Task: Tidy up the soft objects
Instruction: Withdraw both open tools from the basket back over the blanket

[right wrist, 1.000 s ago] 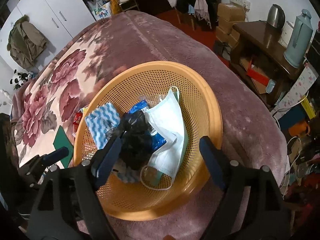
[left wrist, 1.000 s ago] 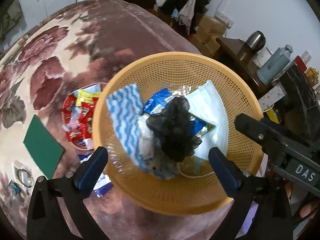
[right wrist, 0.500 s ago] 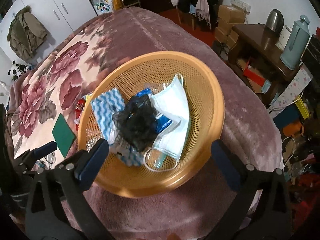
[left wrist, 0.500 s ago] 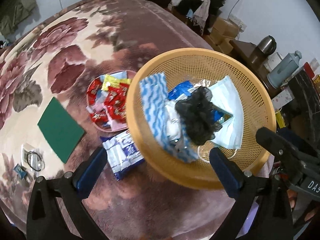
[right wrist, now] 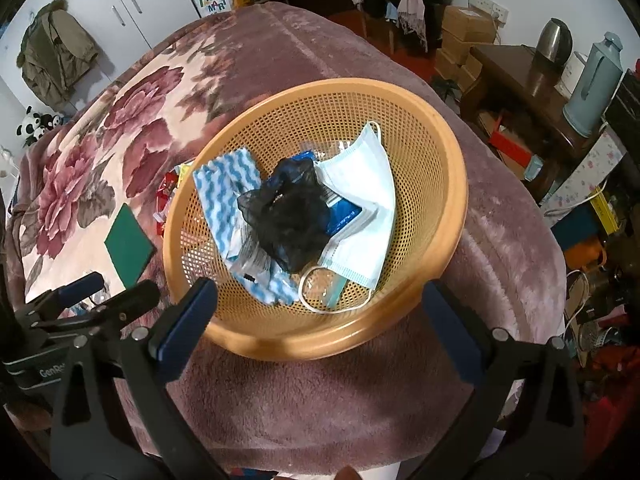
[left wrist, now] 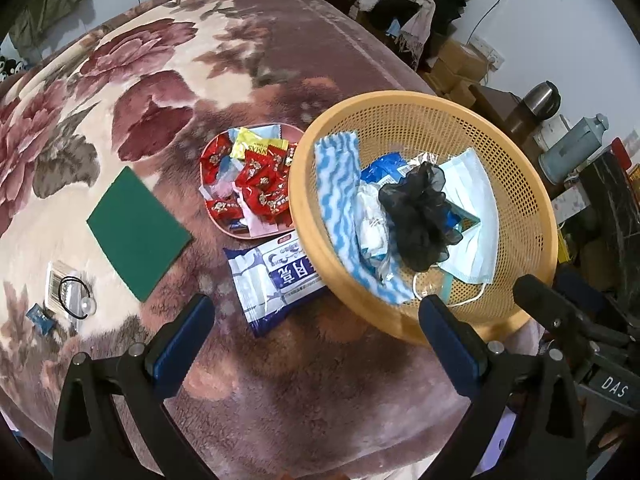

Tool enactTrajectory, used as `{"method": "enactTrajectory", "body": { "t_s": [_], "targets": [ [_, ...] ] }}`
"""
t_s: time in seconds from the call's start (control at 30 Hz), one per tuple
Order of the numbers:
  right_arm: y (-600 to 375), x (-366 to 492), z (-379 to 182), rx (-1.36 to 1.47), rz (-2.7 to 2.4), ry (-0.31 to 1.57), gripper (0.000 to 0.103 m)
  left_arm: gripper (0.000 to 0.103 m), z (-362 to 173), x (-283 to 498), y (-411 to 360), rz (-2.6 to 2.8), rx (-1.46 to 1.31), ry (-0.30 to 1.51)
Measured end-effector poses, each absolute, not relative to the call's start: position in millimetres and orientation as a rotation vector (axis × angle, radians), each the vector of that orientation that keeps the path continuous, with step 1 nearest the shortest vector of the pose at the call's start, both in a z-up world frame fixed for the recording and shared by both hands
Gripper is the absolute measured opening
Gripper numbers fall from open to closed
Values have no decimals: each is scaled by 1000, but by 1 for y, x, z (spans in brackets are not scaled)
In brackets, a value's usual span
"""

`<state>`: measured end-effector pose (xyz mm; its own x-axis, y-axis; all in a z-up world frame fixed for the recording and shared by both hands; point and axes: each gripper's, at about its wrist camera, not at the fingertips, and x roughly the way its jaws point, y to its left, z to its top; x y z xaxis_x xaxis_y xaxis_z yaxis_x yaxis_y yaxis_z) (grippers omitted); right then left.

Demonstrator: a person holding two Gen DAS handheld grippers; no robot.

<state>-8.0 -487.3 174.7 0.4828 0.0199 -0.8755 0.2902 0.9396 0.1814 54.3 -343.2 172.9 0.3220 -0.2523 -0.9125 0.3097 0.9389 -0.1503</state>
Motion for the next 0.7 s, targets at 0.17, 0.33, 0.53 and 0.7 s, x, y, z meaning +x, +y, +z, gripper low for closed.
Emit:
{"method": "enactTrajectory", "body": {
  "t_s": [0.17,0.33,0.53,0.7],
  "targets": [
    [-484,-10,173,321,-175,1066,103,102,172,53,-336,-367,49,1191],
    [-477,-9,174,311,-169,1066,103,102,173,53,-326,-361,35,1189],
    [-462,-6,175,291,-155,1071,103,102,173,54,-309,-346,9,1191],
    [-449,-3,174,274,-146,1080,103,102,171,55,-291,-328,-16,1193]
  ]
}}
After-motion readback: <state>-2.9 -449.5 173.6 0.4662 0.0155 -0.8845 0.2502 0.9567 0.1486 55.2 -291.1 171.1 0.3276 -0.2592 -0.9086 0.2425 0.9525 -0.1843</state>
